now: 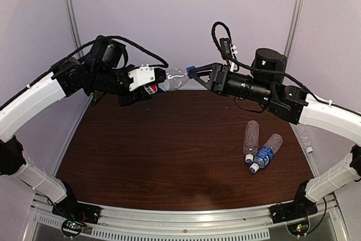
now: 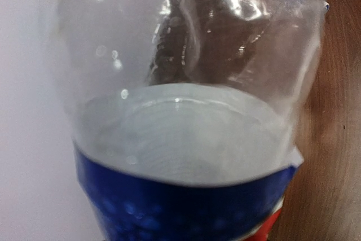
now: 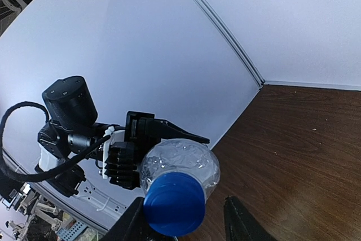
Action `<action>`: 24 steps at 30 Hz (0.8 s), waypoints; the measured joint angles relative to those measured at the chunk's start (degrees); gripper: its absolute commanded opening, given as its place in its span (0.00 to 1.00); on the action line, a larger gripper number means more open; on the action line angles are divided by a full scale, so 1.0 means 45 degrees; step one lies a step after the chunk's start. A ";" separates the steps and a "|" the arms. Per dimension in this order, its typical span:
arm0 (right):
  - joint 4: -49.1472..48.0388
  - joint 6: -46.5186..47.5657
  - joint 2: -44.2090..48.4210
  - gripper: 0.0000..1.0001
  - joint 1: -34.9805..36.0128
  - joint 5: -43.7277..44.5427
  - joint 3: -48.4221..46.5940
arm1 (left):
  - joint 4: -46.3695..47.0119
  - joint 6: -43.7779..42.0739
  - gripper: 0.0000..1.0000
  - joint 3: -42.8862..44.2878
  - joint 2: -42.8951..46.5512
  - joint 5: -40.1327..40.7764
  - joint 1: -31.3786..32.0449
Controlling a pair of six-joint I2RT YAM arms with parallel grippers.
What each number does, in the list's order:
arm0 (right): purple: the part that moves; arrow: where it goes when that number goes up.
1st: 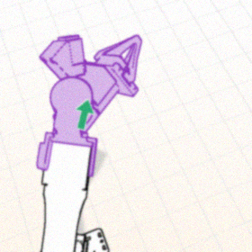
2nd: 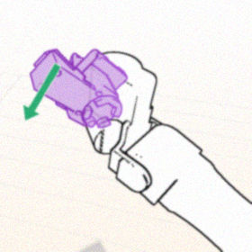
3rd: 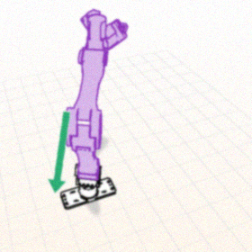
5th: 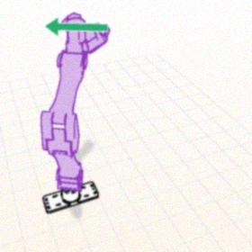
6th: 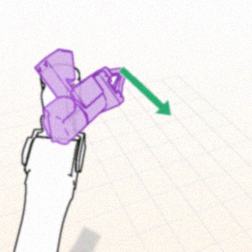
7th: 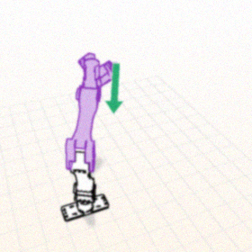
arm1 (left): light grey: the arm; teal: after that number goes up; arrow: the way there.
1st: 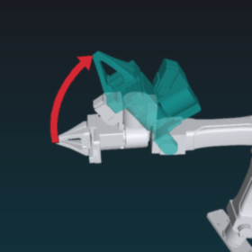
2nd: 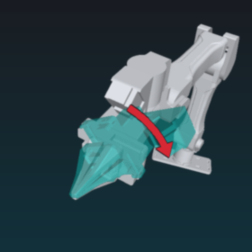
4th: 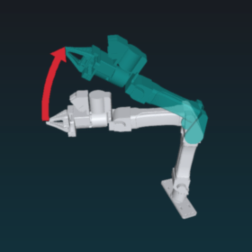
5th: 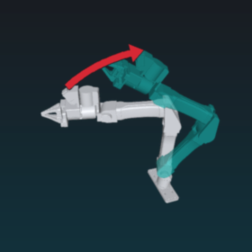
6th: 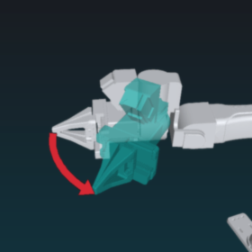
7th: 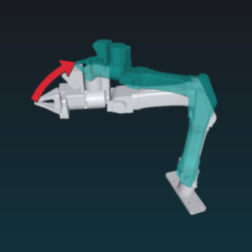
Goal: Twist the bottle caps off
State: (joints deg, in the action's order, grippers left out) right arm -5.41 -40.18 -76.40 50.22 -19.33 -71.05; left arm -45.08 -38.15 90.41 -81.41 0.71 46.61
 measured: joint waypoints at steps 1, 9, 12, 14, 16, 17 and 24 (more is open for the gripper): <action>-0.0005 -0.0039 0.0029 0.43 0.0000 -0.0005 0.0039 | 0.0000 -0.0034 0.40 0.0000 -0.0005 0.0039 0.0000; -0.0175 -0.0034 0.0049 0.25 0.0000 -0.0136 0.0044 | 0.0005 -0.0097 0.38 -0.0010 -0.0010 0.0165 0.0000; -0.0233 0.0209 0.0049 0.20 -0.0019 -0.0291 0.0068 | 0.0005 -0.0121 0.38 -0.0010 -0.0010 0.0141 0.0000; -0.0262 0.0529 0.0049 0.15 -0.0053 -0.0466 0.0087 | -0.0010 -0.0160 0.38 -0.0010 -0.0010 0.0049 -0.0005; -0.0253 0.0947 0.0044 0.06 -0.0063 -0.0724 0.0083 | -0.0073 -0.0185 0.38 -0.0010 -0.0010 -0.0146 -0.0029; -0.0175 0.1316 0.0024 0.00 -0.0097 -0.1001 0.0053 | -0.0160 -0.0189 0.38 -0.0005 -0.0010 -0.0267 -0.0034; 0.0894 0.4789 -0.0029 0.00 -0.0238 -0.2851 -0.0151 | -0.1889 -0.0219 0.38 0.0267 -0.0049 -0.1870 -0.0291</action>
State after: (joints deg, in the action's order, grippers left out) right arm -1.39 -18.63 -76.53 49.15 -32.16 -71.72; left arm -53.58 -39.13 91.61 -81.62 -7.70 45.30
